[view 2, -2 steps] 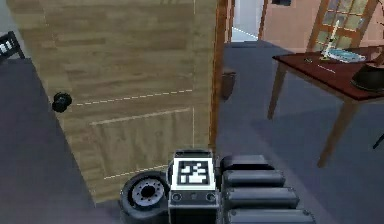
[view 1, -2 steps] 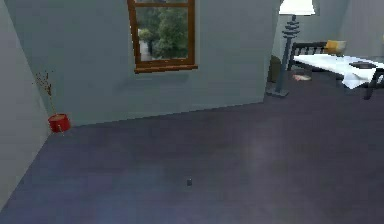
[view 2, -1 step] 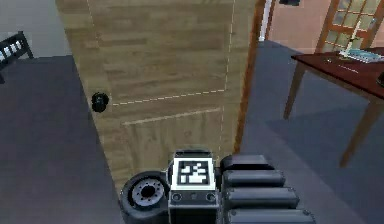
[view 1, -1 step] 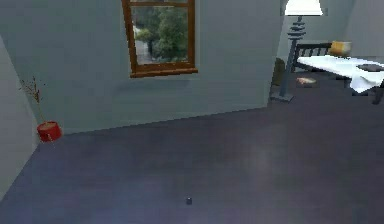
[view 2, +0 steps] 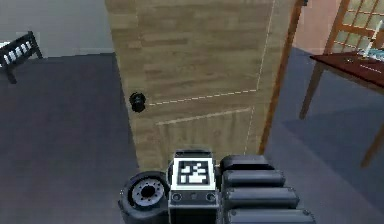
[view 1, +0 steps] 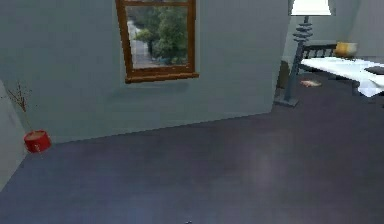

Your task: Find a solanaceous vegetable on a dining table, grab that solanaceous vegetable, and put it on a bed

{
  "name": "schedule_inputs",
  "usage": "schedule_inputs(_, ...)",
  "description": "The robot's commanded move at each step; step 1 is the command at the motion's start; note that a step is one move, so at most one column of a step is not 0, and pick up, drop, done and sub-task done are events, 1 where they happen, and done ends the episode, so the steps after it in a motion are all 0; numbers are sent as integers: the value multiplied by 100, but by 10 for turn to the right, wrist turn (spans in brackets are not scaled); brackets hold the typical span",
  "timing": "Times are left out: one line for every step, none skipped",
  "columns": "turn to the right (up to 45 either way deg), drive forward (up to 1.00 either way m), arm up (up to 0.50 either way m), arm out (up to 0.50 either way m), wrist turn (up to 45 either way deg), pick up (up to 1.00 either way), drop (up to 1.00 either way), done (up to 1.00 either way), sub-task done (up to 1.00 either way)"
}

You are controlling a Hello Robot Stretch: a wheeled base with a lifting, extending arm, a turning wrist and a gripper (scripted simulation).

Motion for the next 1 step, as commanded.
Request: schedule_inputs(360, 0, 0, 0, 0, 0, 0, 0, 0)
